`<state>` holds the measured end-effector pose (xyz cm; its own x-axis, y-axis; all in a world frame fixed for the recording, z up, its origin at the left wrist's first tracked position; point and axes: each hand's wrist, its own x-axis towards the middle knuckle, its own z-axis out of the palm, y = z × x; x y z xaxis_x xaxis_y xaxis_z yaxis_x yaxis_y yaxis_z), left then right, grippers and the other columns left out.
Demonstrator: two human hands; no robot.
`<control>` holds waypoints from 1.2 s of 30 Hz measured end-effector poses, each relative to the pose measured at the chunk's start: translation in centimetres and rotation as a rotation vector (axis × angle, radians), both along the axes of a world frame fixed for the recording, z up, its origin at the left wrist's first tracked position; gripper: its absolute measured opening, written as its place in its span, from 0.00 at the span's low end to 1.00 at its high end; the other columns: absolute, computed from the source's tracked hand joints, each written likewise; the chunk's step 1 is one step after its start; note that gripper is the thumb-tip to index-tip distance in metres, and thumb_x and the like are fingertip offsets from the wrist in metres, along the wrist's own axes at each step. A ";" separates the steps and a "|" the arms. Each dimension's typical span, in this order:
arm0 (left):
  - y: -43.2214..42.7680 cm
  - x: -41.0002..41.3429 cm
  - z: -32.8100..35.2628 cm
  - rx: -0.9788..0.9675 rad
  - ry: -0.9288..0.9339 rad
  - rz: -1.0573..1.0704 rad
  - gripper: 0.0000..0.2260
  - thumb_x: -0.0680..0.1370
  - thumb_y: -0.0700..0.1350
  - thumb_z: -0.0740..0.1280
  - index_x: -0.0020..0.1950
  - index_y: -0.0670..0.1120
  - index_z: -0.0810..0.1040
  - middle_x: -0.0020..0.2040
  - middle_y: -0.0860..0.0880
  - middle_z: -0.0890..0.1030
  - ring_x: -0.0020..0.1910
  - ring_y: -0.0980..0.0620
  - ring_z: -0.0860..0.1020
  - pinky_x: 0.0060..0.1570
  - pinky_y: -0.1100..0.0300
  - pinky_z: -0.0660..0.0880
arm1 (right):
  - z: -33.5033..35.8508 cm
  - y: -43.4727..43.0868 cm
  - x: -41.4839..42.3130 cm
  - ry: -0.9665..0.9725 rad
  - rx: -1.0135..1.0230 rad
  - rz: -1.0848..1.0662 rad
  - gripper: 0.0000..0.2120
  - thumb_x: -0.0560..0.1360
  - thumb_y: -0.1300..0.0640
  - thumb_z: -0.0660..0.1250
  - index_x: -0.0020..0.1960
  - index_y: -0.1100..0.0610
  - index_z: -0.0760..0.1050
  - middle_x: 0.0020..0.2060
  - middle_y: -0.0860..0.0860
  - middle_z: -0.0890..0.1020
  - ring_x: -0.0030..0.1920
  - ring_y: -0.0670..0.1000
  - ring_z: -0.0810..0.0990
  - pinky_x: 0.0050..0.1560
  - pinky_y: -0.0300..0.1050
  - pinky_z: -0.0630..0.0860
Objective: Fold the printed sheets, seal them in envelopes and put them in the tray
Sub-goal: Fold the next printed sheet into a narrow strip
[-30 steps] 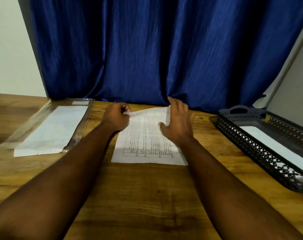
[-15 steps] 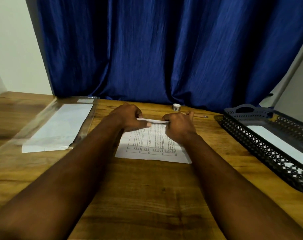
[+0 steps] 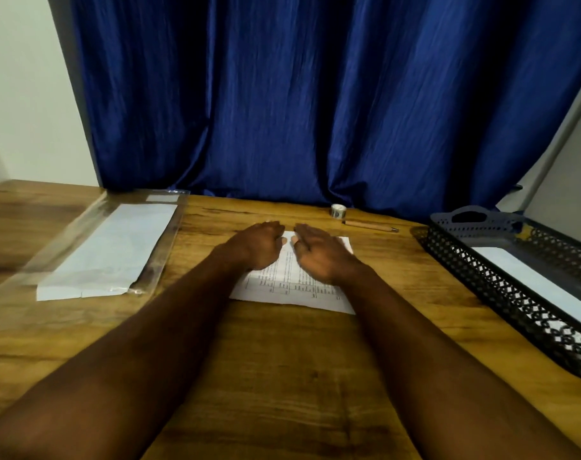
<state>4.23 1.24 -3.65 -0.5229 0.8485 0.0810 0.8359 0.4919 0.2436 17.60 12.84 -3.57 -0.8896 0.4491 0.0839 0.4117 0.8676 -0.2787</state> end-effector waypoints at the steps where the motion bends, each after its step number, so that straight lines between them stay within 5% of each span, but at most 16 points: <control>1: 0.2 -0.2 -0.1 -0.023 -0.004 -0.001 0.25 0.89 0.53 0.52 0.85 0.46 0.57 0.86 0.46 0.56 0.84 0.47 0.54 0.83 0.49 0.52 | 0.0 0.1 -0.5 -0.034 -0.022 0.030 0.29 0.88 0.42 0.45 0.87 0.50 0.51 0.86 0.48 0.52 0.85 0.50 0.50 0.83 0.57 0.44; 6: 1.0 0.0 0.4 -0.129 0.010 0.007 0.27 0.89 0.55 0.47 0.86 0.46 0.48 0.87 0.47 0.45 0.85 0.48 0.43 0.83 0.48 0.42 | 0.4 0.9 -1.4 -0.144 0.010 0.037 0.29 0.88 0.40 0.42 0.87 0.46 0.47 0.86 0.45 0.46 0.85 0.48 0.43 0.83 0.60 0.39; 14: 0.9 0.2 0.0 -0.155 0.003 0.036 0.31 0.88 0.62 0.45 0.87 0.49 0.46 0.86 0.49 0.42 0.85 0.49 0.40 0.81 0.47 0.39 | 0.1 5.3 1.1 -0.230 0.001 -0.336 0.31 0.87 0.38 0.43 0.87 0.46 0.44 0.86 0.47 0.43 0.86 0.54 0.41 0.81 0.71 0.38; 17: 0.7 0.1 0.1 -0.132 0.005 0.031 0.32 0.87 0.64 0.47 0.87 0.49 0.50 0.87 0.48 0.47 0.85 0.48 0.46 0.82 0.46 0.44 | -0.1 5.1 1.2 -0.210 0.020 -0.348 0.32 0.86 0.37 0.43 0.87 0.47 0.45 0.86 0.49 0.44 0.86 0.55 0.42 0.81 0.71 0.39; 21: 0.1 -0.5 0.6 0.037 0.151 -0.009 0.28 0.83 0.65 0.59 0.78 0.50 0.71 0.78 0.46 0.71 0.76 0.45 0.67 0.72 0.44 0.67 | 0.0 4.8 1.8 -0.107 0.028 -0.289 0.35 0.84 0.31 0.46 0.86 0.47 0.50 0.86 0.50 0.52 0.85 0.58 0.48 0.80 0.72 0.42; 29: -0.5 -1.3 0.5 0.065 0.135 -0.035 0.27 0.82 0.66 0.61 0.78 0.54 0.69 0.75 0.46 0.70 0.75 0.44 0.65 0.70 0.39 0.64 | 0.5 3.9 2.3 -0.070 -0.021 -0.095 0.44 0.78 0.24 0.56 0.86 0.44 0.48 0.86 0.50 0.51 0.85 0.56 0.47 0.80 0.68 0.43; 36: -0.5 -1.0 0.2 0.108 0.097 -0.067 0.33 0.79 0.70 0.63 0.80 0.56 0.66 0.77 0.49 0.68 0.76 0.46 0.62 0.73 0.35 0.56 | 0.6 4.1 2.4 0.084 0.015 -0.039 0.50 0.70 0.20 0.64 0.84 0.43 0.57 0.86 0.53 0.53 0.85 0.58 0.48 0.79 0.71 0.44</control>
